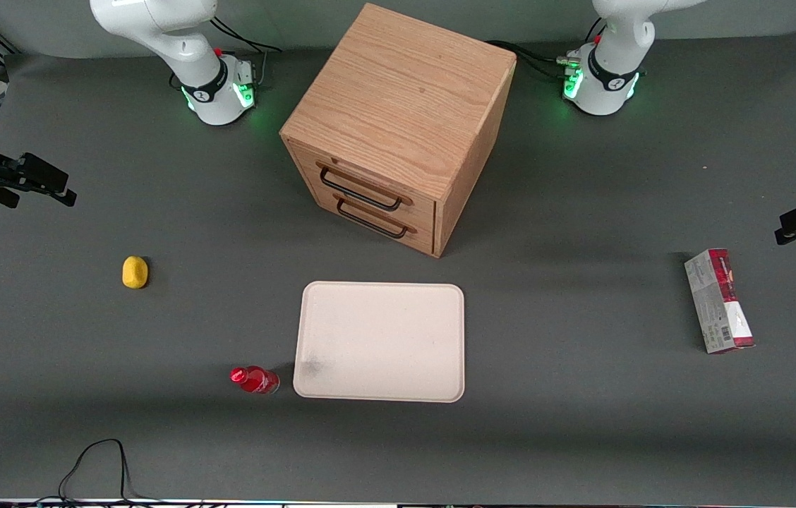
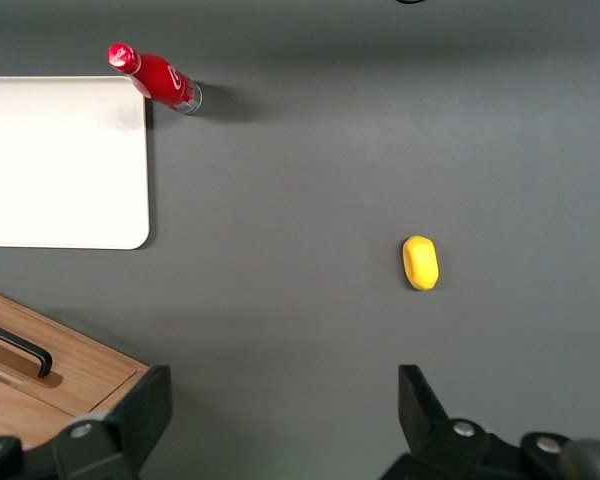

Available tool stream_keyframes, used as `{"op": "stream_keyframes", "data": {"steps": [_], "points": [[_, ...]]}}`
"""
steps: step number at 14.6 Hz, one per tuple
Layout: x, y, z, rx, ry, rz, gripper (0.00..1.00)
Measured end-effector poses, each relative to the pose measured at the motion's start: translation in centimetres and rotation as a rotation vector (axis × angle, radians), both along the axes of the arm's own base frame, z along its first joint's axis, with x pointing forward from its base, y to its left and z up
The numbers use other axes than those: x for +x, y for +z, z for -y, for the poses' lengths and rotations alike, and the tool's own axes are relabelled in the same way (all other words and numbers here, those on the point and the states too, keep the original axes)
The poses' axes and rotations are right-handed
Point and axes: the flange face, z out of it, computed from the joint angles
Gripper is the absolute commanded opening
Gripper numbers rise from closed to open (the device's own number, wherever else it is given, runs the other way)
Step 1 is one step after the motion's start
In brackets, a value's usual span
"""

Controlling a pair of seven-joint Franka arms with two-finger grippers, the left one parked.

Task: Place coke bottle on tray
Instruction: 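Lower the open right gripper over the red Coca-Cola bottle beside the tray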

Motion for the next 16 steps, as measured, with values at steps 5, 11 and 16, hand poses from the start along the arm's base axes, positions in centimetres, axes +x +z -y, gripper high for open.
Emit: {"op": "stream_keyframes", "data": {"steps": [5,11,16], "points": [[0.1,-0.2,-0.2,-0.001,0.004,-0.005,1.00],[4.6,-3.8,-4.4,-0.021,0.063,-0.029,1.00],[13.2,-7.7,-11.4,-0.018,0.151,0.003,1.00]]}}
